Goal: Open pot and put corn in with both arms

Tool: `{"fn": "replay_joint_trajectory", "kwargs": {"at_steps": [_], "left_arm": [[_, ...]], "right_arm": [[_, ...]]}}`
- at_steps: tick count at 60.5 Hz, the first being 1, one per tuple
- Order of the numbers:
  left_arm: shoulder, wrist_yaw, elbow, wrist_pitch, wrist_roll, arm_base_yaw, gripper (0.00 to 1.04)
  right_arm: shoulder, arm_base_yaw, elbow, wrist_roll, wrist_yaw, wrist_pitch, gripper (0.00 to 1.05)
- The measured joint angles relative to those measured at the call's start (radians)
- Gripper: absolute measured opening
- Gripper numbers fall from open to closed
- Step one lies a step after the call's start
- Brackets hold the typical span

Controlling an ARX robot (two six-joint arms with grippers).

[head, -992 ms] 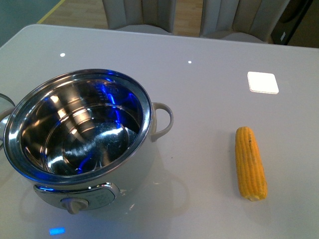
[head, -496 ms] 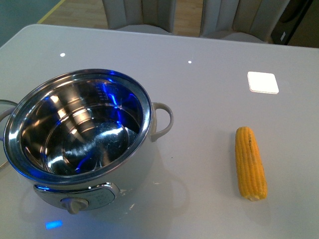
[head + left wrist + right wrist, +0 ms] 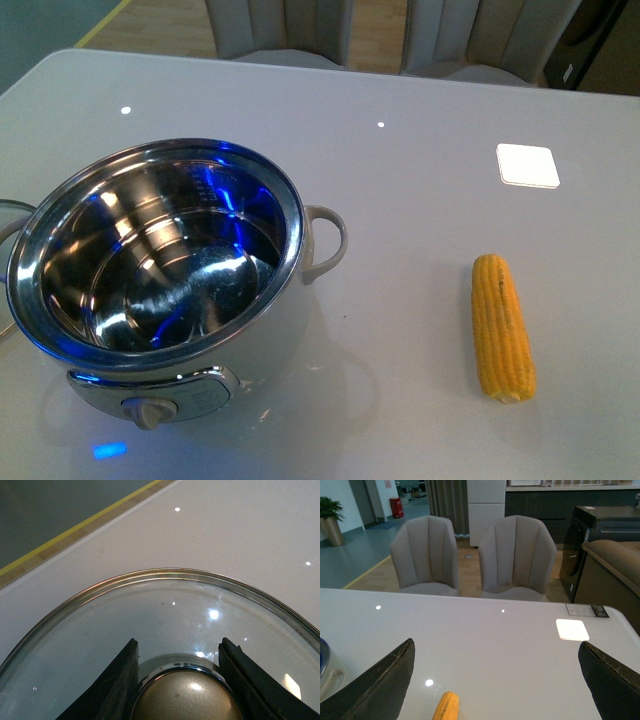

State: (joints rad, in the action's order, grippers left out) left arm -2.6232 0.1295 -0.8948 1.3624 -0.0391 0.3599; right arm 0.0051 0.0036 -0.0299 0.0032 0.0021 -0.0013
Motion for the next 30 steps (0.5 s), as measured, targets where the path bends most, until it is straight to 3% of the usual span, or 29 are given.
{"fn": "replay_joint_trajectory", "kwargs": {"at_steps": [7, 30], "left_arm": [[0.069, -0.001, 0.039, 0.008, 0.011, 0.000, 1.00], [0.428, -0.094, 0.245, -0.041, 0.024, 0.074, 0.98]], "right_arm": [[0.000, 0.000, 0.000, 0.000, 0.000, 0.000, 0.96], [0.000, 0.000, 0.000, 0.000, 0.000, 0.000, 0.96]]}}
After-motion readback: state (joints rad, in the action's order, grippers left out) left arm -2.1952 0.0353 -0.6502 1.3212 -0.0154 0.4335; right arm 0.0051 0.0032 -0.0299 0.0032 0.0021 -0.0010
